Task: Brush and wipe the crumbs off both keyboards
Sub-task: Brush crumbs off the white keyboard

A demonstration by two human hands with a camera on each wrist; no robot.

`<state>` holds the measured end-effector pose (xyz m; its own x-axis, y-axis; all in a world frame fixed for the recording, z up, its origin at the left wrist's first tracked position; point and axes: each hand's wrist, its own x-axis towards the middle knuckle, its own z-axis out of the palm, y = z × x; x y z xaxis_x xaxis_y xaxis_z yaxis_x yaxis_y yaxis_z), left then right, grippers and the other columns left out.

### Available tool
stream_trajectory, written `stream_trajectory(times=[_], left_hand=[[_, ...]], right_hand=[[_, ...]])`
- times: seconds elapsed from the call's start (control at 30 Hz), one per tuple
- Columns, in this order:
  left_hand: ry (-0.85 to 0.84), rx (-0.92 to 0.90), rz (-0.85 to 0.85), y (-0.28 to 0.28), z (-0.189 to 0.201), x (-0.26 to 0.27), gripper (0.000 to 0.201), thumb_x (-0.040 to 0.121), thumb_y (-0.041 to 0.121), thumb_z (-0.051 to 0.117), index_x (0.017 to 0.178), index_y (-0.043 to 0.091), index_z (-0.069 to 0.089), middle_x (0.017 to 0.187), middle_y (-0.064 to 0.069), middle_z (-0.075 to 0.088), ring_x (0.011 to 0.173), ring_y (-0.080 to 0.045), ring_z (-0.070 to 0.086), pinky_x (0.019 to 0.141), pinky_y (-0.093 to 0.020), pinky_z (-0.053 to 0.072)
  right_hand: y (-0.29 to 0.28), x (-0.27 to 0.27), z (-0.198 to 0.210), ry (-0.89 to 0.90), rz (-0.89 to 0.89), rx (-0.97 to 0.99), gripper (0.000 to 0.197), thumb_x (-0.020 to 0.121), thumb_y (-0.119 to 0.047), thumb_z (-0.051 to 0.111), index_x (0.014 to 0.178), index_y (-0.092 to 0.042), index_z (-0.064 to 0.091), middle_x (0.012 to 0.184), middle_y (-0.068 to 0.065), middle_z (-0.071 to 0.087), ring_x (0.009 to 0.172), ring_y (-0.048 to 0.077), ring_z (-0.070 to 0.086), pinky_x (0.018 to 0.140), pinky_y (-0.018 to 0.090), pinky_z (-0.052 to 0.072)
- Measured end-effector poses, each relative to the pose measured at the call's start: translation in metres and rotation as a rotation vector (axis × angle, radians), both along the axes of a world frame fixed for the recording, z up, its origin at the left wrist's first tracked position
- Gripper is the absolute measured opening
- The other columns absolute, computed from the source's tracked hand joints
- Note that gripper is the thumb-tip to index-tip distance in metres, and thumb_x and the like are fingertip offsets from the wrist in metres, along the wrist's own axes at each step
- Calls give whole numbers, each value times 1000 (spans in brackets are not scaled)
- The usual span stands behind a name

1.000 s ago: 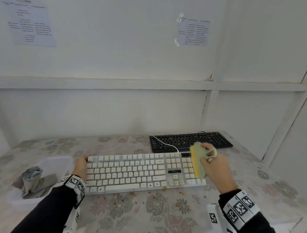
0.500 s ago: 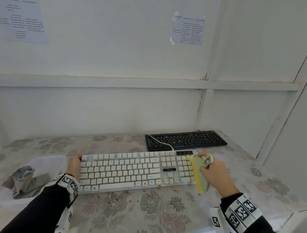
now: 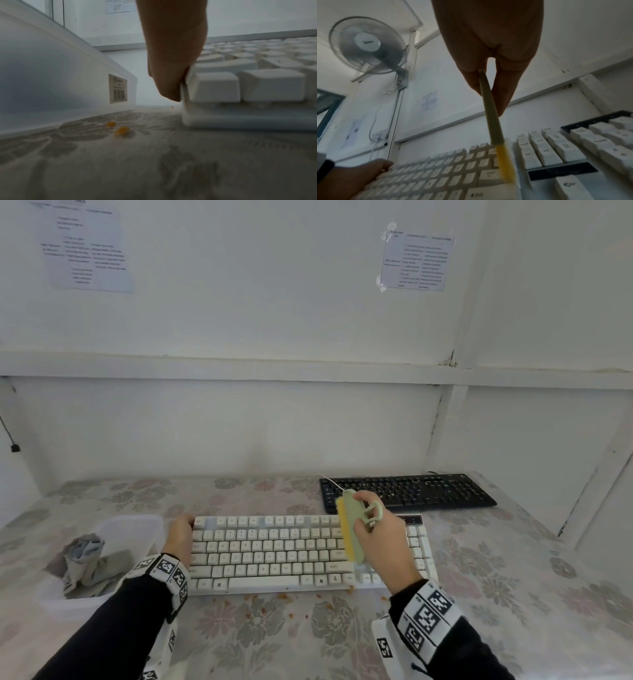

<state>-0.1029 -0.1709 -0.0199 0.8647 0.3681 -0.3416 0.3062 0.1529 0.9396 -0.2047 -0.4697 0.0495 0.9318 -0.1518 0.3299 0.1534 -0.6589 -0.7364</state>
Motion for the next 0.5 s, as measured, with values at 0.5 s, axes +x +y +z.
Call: stream_trajectory(times=[0.5], left_hand=[[17,-13,-2,4,1,-2,40,88,26,35,58,12,56,45,-9,57,37,-24,54,51,-27,48]], right_hand=[[21,-2,19,62,40,32,36,84,0,50,104,-30,49,66,-5,52,48,9,42,42,16,36]])
